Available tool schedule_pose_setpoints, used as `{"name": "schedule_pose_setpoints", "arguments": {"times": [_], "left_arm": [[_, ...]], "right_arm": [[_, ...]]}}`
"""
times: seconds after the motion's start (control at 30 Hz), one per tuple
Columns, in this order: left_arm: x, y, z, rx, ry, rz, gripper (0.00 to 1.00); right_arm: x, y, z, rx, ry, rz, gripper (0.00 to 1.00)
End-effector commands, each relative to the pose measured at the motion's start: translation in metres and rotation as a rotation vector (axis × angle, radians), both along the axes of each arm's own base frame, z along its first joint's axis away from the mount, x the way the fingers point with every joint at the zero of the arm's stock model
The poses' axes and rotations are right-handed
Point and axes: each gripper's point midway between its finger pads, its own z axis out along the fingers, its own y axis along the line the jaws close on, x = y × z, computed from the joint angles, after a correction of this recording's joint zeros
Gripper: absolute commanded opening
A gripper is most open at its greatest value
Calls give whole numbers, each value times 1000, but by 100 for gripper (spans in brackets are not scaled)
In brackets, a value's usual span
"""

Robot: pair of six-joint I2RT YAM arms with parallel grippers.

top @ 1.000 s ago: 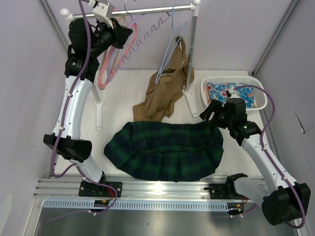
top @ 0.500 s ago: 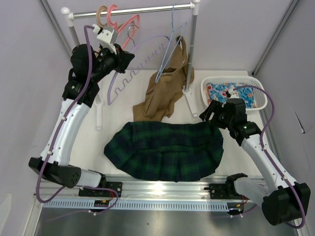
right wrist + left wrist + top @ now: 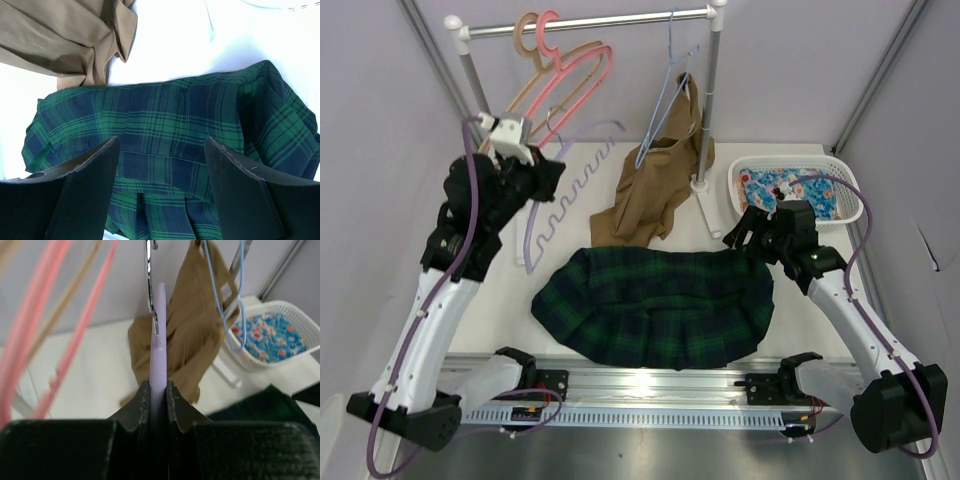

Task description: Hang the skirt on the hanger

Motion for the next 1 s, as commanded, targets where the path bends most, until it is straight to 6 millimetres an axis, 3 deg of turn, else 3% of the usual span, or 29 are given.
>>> {"name": "schedule_pose_setpoints", "arguments": {"times": [0.0, 0.03, 0.1, 0.17, 0.2, 0.33, 0.57, 0.7, 0.8, 0.97], "left_arm": [[-34, 14, -42, -46, 111, 78, 0], [-43, 13, -45, -63, 117, 71, 0], [-57, 15, -73, -56, 167, 66, 0], [-78, 16, -76, -74, 158, 36, 0], [-85, 16, -91, -66, 196, 23, 0], [-124, 6, -99, -80, 217, -110, 0], [-171, 1, -124, -47, 312, -242, 0], [-196, -16, -137, -80, 364, -393, 0], [-215, -33, -145, -109, 377, -532, 0], [-227, -46, -146, -110, 360, -662, 0]], "right_arm": [[3, 2, 2, -12, -14, 31, 74], [2, 1, 0, -18, -8, 33, 74], [2, 1, -5, -30, 8, 42, 73], [1, 1, -12, -37, 27, 44, 70], [1, 0, -15, -38, 33, 46, 70], [-3, -1, -24, -50, 60, 44, 65], [-19, -9, -48, -100, 135, 25, 53], [-30, -13, -59, -124, 167, 10, 47], [-40, -17, -64, -145, 181, -4, 43], [-50, -25, -64, -163, 183, -30, 43]]}}
